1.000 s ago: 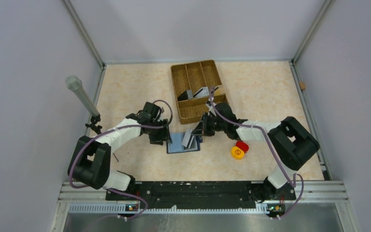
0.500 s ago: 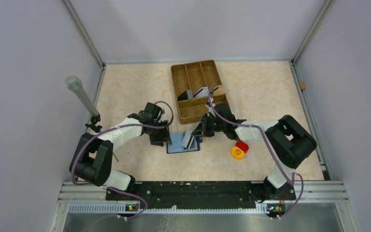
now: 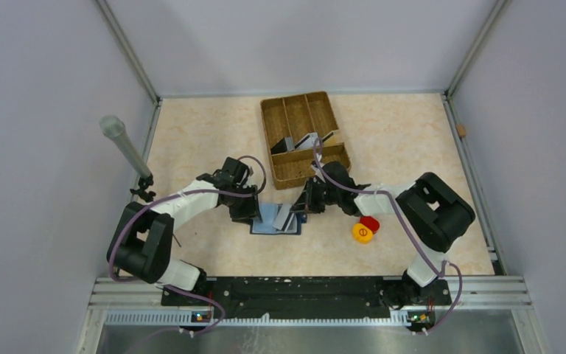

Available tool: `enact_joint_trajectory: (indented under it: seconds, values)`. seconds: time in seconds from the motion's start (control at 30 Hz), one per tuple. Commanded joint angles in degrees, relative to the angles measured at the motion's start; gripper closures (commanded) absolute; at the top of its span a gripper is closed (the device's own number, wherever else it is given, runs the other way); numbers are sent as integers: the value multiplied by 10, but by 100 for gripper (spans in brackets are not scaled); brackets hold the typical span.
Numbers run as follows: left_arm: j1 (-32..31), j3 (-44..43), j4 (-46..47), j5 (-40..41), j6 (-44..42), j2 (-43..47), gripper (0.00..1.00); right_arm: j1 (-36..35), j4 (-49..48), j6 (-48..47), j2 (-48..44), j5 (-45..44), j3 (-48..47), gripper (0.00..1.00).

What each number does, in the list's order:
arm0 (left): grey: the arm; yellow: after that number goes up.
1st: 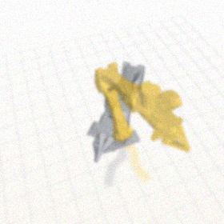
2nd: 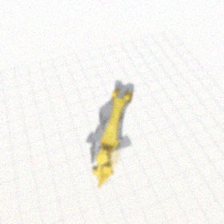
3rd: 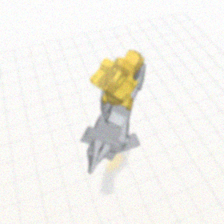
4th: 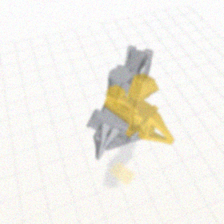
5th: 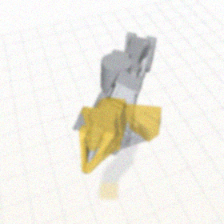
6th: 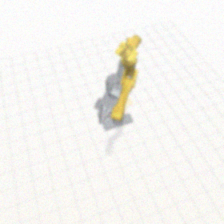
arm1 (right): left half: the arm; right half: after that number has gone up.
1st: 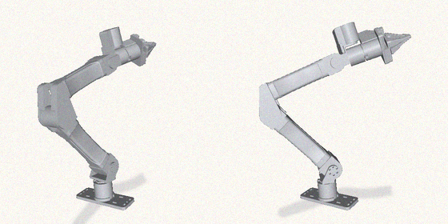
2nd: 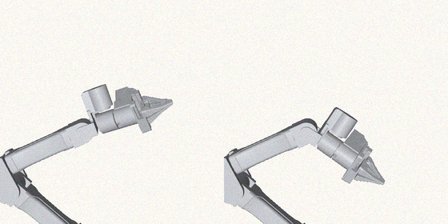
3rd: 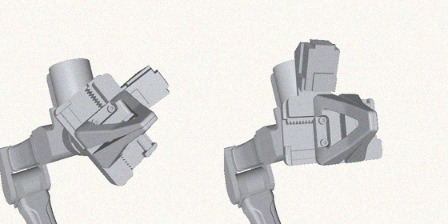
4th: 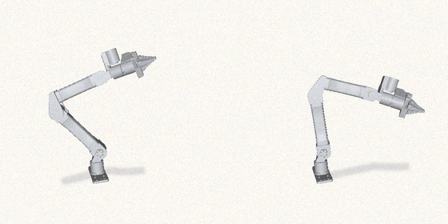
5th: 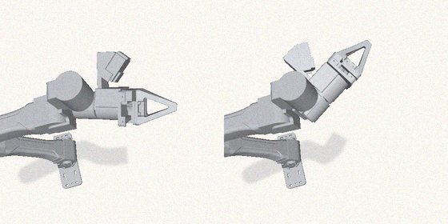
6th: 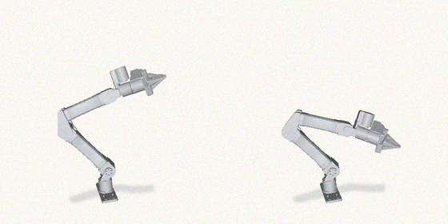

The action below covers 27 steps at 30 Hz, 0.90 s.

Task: Put the credit cards into the card holder
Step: Insert the credit card into the card holder.

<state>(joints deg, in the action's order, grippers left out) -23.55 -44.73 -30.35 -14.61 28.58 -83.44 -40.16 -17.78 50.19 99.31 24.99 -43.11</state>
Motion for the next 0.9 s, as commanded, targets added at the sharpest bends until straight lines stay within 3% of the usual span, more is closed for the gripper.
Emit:
enact_joint_trajectory:
  seconds: [0.0, 0.53, 0.87]
  values:
    - [-5, 6, 13, -6, -4, -4, 57, -12, -29, 10, 13, -5, -2, 100]
    - [-10, 7, 14, -9, -3, -7, 61, -26, -77, 43, 47, -5, -7, 100]
    - [-11, 7, 13, -8, -3, -6, 61, -33, -44, 35, 69, -3, -27, 100]
